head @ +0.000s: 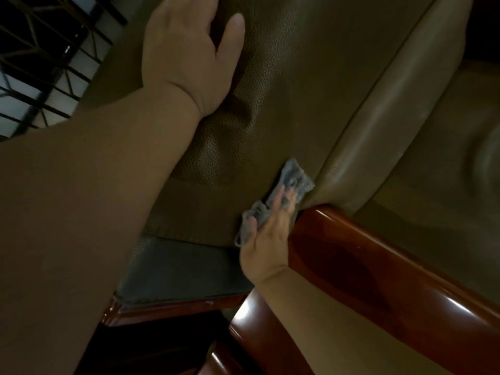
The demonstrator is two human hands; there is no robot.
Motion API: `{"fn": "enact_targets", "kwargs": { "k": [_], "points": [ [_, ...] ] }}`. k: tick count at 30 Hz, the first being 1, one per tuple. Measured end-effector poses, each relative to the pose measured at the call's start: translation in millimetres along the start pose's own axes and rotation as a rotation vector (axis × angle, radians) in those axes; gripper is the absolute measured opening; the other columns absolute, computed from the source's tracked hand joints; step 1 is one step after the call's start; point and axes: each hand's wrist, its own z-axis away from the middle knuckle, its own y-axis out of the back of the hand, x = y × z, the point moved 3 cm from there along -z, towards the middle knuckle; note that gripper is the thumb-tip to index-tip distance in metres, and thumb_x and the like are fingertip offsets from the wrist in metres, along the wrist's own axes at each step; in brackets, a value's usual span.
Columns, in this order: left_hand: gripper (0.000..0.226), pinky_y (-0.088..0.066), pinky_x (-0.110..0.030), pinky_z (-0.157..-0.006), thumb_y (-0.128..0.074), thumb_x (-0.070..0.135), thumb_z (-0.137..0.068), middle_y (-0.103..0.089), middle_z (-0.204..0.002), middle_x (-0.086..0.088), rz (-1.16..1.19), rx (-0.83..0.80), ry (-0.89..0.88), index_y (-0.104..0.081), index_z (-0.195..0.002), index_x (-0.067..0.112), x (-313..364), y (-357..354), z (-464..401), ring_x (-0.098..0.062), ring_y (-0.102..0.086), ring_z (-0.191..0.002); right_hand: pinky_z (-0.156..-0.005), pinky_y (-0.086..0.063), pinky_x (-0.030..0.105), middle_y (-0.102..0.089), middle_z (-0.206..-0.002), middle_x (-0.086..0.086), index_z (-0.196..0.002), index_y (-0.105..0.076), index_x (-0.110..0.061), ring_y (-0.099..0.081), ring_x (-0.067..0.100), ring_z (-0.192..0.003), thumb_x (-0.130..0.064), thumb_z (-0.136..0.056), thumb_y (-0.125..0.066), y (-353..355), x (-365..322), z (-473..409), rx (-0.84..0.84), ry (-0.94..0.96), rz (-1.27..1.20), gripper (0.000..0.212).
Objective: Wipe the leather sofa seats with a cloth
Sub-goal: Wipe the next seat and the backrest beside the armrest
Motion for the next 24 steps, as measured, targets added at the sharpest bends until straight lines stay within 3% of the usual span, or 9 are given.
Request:
{"fn": "enact_targets", "kwargs": {
  "k": [3, 6, 9, 11, 14, 16, 19, 22, 24],
  "points": [
    [0.063, -0.026, -0.033, -0.124, -0.030, 0.058, -0.107, -0.047, -0.159, -0.001, 0.061, -0.029, -0.002, -0.041, -0.160, 0.024, 27, -9, 4, -0.021, -0.041, -0.148, -0.129, 0.006, 0.048, 0.045, -0.160, -0.004, -0.149, 0.043, -0.035, 0.031, 0.024, -0.154, -0.050, -0.096, -0.014, 0, 41, 1, -0.122, -0.036, 0.180, 0.079],
    [0.068, -0.020, -0.040, -0.129, -0.026, 0.060, -0.105, -0.035, -0.168, 0.000, -0.001, -0.036, 0.028, -0.032, -0.164, 0.028, 19, -3, -4, -0.020, -0.029, -0.156, -0.128, 0.010, 0.047, 0.046, -0.160, 0.009, -0.149, 0.045, -0.018, 0.036, 0.031, -0.151, -0.041, -0.094, -0.008, 0, 55, 1, -0.183, -0.017, 0.391, 0.080],
    [0.070, -0.012, -0.047, -0.131, -0.025, 0.062, -0.105, -0.016, -0.176, -0.002, -0.036, -0.202, 0.080, -0.015, -0.168, 0.033, 36, 4, 13, -0.024, -0.014, -0.162, -0.125, 0.018, 0.041, 0.052, -0.155, 0.011, -0.143, 0.049, -0.012, 0.043, 0.031, -0.147, -0.043, -0.090, 0.003, 8, 65, 2, -0.262, -0.106, 0.417, 0.077],
    [0.079, -0.005, -0.048, -0.132, -0.033, 0.068, -0.102, 0.000, -0.177, -0.002, -0.058, -0.351, 0.050, -0.001, -0.168, 0.038, 30, 24, 46, -0.024, -0.001, -0.163, -0.125, 0.019, 0.041, 0.049, -0.156, 0.015, -0.145, 0.046, -0.006, 0.040, 0.034, -0.148, -0.041, -0.093, 0.000, 12, 68, 4, -0.291, -0.141, 0.444, 0.077],
    [0.099, -0.005, -0.048, -0.132, -0.044, 0.074, -0.088, 0.006, -0.177, -0.001, -0.210, -0.440, -0.027, 0.005, -0.167, 0.039, 18, 52, 119, -0.023, 0.002, -0.163, -0.124, 0.019, 0.043, 0.041, -0.160, 0.023, -0.150, 0.036, 0.001, 0.033, 0.040, -0.151, -0.030, -0.099, -0.022, 12, 68, 3, -0.245, -0.203, 0.392, 0.083],
    [0.100, -0.008, -0.050, -0.131, -0.045, 0.073, -0.085, 0.000, -0.177, -0.002, -0.240, -0.405, -0.014, 0.000, -0.167, 0.038, 10, 53, 129, -0.025, -0.004, -0.163, -0.128, 0.010, 0.047, 0.042, -0.159, 0.019, -0.150, 0.039, -0.005, 0.033, 0.037, -0.151, -0.026, -0.098, -0.027, 11, 63, 3, -0.216, -0.212, 0.315, 0.086],
    [0.101, -0.010, -0.051, -0.131, -0.047, 0.074, -0.084, -0.002, -0.177, -0.002, -0.274, -0.405, -0.021, -0.002, -0.167, 0.037, 12, 48, 121, -0.026, -0.006, -0.162, -0.129, 0.005, 0.052, 0.038, -0.164, 0.006, -0.157, 0.031, -0.019, 0.033, 0.025, -0.153, -0.017, -0.097, -0.036, 6, 21, 10, -0.170, -0.239, 0.000, 0.090],
    [0.098, -0.010, -0.051, -0.131, -0.048, 0.072, -0.086, -0.004, -0.177, -0.001, -0.220, -0.387, -0.036, -0.006, -0.168, 0.037, 9, 47, 125, -0.025, -0.007, -0.162, -0.129, 0.001, 0.057, 0.024, -0.171, 0.007, -0.161, 0.017, -0.028, 0.019, 0.031, -0.158, -0.030, -0.099, -0.043, -9, -62, 17, 0.001, -0.082, -0.139, 0.087],
    [0.093, -0.010, -0.050, -0.131, -0.048, 0.068, -0.089, -0.006, -0.177, -0.001, -0.202, -0.364, -0.032, -0.009, -0.168, 0.036, 9, 47, 125, -0.025, -0.008, -0.162, -0.128, 0.001, 0.056, 0.014, -0.171, 0.013, -0.164, 0.000, -0.015, 0.012, 0.039, -0.159, -0.044, -0.106, -0.034, -17, -103, 23, 0.098, 0.187, -0.075, 0.073]
  ]
}}
